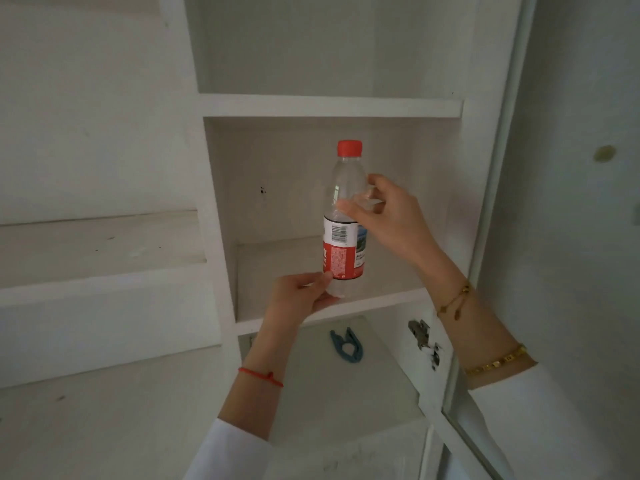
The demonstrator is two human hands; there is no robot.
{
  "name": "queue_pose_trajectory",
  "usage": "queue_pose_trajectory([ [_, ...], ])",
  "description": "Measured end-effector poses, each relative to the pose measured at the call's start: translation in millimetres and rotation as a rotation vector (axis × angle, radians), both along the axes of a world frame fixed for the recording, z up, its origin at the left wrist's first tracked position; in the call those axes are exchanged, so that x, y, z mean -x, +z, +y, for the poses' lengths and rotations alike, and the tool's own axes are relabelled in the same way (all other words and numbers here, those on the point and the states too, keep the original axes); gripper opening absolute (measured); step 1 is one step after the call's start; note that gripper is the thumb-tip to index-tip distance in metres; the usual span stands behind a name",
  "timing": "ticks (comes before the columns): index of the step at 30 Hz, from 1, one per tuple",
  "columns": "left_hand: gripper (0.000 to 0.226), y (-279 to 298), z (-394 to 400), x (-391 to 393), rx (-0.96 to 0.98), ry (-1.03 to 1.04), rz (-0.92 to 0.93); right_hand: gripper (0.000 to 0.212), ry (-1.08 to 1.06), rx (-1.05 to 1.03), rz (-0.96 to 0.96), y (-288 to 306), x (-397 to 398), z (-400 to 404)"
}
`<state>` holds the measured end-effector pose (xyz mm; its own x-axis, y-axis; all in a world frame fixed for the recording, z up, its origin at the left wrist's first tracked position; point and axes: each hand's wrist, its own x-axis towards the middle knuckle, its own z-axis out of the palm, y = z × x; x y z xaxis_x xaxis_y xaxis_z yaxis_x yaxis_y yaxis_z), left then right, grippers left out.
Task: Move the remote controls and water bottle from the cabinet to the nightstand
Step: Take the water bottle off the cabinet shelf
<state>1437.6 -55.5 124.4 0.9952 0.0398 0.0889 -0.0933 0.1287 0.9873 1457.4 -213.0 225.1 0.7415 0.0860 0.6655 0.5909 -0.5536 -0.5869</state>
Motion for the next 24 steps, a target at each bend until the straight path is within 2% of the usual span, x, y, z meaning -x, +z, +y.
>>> queue_pose_trajectory([
  [4,0.03,-9,4,22,0.072,0.008,0.011,0.059,0.057,-0.002,0.026,-6,24,5],
  [11,0.028,-24,22,64,0.068,0.03,0.002,0.064,0.122,-0.054,0.055,-26,62,17],
  [24,0.034,-100,56,150,0.122,0.164,0.188,0.07,0.243,-0.068,0.217,-106,119,49],
])
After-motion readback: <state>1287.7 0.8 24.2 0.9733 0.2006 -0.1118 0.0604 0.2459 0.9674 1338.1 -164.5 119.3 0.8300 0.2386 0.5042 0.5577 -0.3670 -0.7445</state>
